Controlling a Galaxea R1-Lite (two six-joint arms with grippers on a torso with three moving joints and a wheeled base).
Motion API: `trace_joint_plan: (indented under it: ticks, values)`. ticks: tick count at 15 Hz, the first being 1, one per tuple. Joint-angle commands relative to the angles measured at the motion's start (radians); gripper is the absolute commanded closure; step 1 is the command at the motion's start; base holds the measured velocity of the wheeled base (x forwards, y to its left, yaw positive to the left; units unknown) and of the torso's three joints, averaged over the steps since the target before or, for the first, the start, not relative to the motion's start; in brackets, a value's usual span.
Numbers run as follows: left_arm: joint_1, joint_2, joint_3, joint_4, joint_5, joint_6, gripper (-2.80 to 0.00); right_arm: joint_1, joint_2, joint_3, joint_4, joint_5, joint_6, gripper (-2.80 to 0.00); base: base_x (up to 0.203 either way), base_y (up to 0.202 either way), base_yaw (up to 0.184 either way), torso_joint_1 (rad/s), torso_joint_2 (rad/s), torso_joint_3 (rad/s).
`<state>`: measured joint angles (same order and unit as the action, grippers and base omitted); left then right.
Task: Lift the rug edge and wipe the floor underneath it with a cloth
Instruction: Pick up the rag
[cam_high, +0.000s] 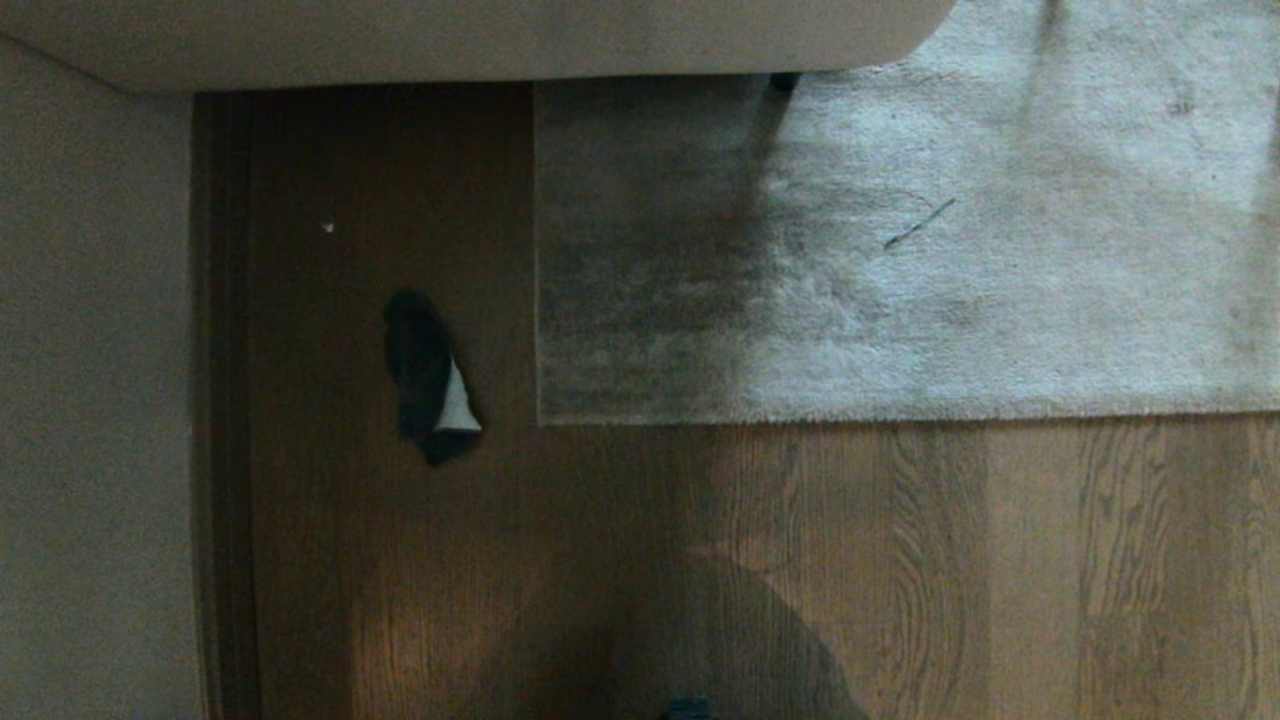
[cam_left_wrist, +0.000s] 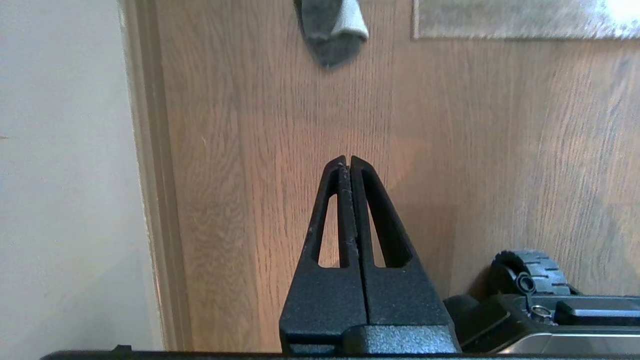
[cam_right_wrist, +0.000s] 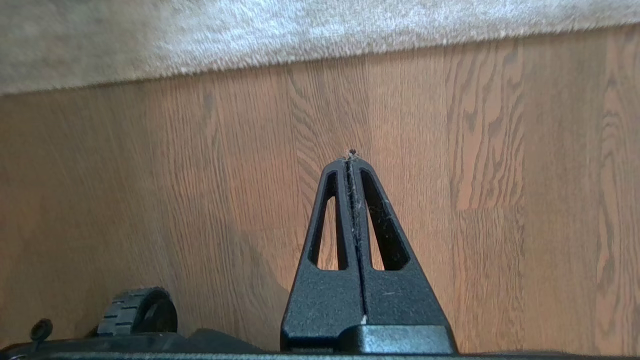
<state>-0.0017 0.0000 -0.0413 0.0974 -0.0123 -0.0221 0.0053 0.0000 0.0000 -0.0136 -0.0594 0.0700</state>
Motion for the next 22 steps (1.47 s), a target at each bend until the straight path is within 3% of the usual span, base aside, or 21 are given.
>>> trace_joint_plan:
  ticks: [1,17,22]
  values:
    - [0.0,0.0,0.0,0.001,0.0,-0.001,0.0,0.001,0.001,0.0,0.0,0.0,0.001,0.0,0.0,0.0,0.0,0.007,0.0,-0.193]
    - [0.0,0.0,0.001,0.001,0.0,-0.001,0.0,0.001,0.0,0.0,0.0,0.0,0.001,0.0,0.0,0.0,0.0,0.001,0.0,-0.197]
    - [0.0,0.0,0.001,0.001,0.0,-0.001,0.0,0.001,0.001,0.0,0.0,0.0,0.001,0.0,0.0,0.0,0.0,0.002,0.0,-0.041]
